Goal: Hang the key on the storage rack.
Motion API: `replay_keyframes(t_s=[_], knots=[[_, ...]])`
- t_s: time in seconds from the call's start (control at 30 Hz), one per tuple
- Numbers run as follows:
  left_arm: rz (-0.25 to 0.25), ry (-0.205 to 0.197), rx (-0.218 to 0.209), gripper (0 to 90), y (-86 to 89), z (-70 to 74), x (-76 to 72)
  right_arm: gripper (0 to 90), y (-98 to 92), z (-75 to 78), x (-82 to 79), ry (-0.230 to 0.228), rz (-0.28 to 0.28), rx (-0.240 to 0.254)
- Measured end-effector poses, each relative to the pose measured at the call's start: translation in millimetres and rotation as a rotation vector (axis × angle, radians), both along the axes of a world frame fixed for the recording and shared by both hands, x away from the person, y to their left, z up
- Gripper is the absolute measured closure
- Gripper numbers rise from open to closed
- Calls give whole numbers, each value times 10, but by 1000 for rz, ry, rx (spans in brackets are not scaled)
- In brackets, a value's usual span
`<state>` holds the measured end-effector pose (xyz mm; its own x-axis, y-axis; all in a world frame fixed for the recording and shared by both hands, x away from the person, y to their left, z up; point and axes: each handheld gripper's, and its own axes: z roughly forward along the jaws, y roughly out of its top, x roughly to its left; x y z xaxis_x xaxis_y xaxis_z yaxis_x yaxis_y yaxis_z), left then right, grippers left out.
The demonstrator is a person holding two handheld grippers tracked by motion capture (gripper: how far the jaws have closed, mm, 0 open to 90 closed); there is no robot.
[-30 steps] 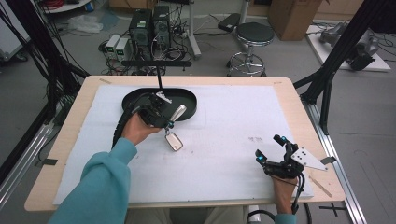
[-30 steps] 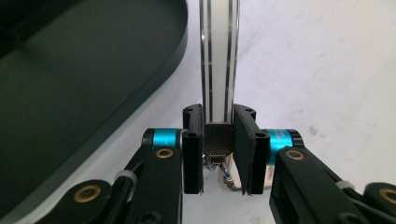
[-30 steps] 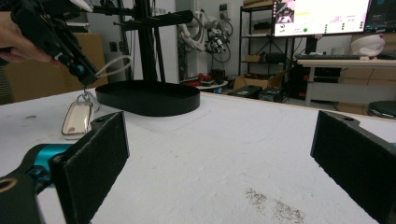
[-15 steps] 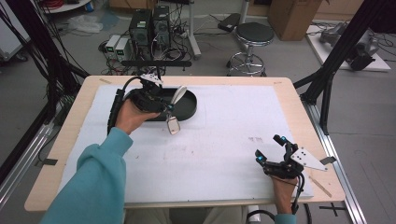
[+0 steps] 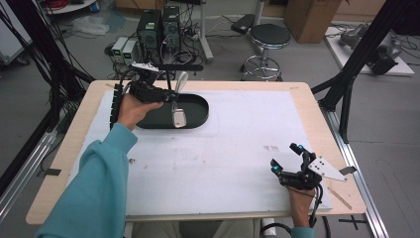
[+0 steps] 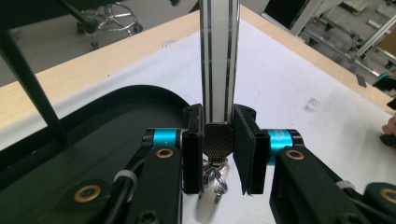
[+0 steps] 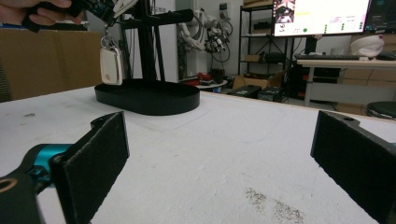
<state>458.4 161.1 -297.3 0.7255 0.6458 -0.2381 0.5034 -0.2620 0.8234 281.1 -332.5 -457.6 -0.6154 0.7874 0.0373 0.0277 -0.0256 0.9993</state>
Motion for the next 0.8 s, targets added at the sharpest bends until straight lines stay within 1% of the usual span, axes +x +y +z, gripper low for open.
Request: replay_keyframes(t_s=[0.03, 0.1, 0.13, 0.17, 0.23, 0.3, 0.33, 0.4, 0.43, 0.53, 0.57, 0.7, 0.73, 0.8], knots=[[5, -7, -14, 741, 21, 19, 35, 36, 1, 0, 0, 0, -1, 0], [7, -12, -13, 741, 26, 34, 50, 36, 0, 0, 0, 0, -1, 0], [9, -27, -17, 741, 29, 71, 71, 36, 0, 0, 0, 0, 0, 0], [9, -27, -17, 741, 29, 71, 71, 36, 0, 0, 0, -1, -1, 0], [13, -31, -32, 741, 30, 100, 89, 36, 0, 0, 0, 0, -1, 0], [19, -43, -24, 742, 31, 117, 109, 36, 2, 0, -2, 3, -2, 6], [27, -49, -25, 741, 32, 112, 132, 36, 2, 0, -2, 3, -1, 6], [29, -49, -26, 741, 36, 103, 145, 36, 1, 0, -3, 4, -2, 6], [39, -48, -24, 741, 38, 75, 170, 36, 1, 0, -2, 3, -2, 5], [42, -41, -23, 741, 36, 43, 195, 36, -2, 0, 2, -1, -2, 4], [47, -42, -7, 741, 30, 22, 210, 36, -3, 0, 2, 0, -1, 5], [53, -42, -12, 741, 32, -8, 229, 36, 1, 0, -3, 4, -1, 6], [64, -39, -14, 741, 39, -32, 238, 36, -2, 0, 3, -3, -2, 4], [68, -35, -8, 741, 44, -43, 242, 36, -2, 0, 2, -3, -2, 4]])
